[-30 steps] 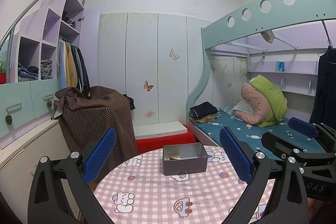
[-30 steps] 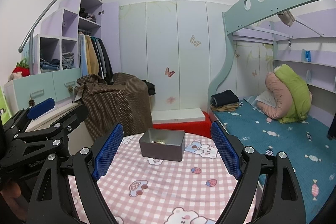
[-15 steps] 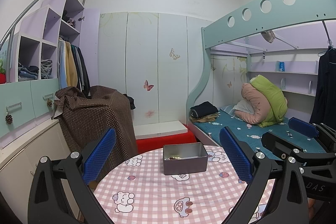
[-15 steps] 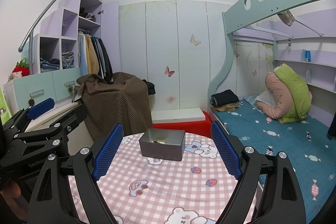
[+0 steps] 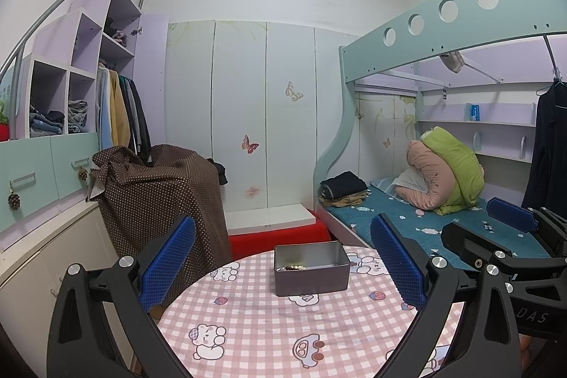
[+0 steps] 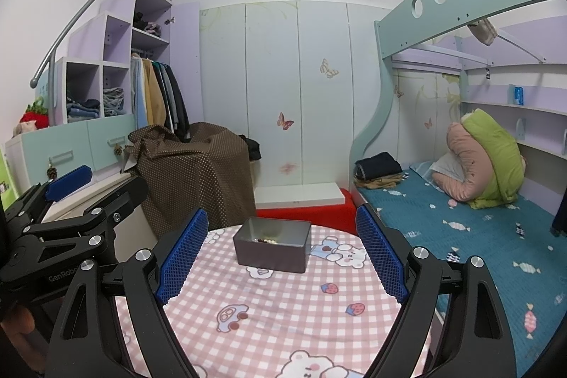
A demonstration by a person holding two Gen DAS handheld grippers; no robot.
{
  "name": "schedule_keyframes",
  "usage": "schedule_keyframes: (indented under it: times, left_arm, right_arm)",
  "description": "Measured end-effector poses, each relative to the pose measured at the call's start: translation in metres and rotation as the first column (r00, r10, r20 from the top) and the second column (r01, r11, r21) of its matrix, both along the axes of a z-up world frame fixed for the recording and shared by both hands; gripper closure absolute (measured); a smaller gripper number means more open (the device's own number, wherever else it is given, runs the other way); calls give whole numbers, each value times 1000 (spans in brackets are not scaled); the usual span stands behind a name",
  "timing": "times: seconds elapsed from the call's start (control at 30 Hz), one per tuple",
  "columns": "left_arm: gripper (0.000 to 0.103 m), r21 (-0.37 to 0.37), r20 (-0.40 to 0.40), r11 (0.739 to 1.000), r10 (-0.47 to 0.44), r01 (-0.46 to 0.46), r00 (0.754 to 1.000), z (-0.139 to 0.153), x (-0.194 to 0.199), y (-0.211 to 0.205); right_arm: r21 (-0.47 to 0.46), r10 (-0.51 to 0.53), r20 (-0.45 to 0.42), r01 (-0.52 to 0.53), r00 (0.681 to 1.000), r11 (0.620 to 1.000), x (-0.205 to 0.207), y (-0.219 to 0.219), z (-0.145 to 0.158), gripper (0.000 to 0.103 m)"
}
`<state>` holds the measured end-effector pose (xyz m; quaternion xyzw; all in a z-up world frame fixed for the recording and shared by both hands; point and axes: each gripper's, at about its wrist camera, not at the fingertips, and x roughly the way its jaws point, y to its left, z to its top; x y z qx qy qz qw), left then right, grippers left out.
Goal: Organize jewelry
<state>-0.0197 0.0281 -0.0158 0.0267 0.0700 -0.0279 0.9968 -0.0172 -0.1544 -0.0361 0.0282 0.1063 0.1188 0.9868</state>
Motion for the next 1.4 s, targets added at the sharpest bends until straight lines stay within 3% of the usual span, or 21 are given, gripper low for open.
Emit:
schedule_keyframes:
  times: [1.4]
  left_arm:
    - [7, 9, 3, 1000, 0, 0, 1000, 1, 2, 1]
  right_arm:
    - [3, 0, -5, 1, 1000, 1000, 2, -6, -3, 20]
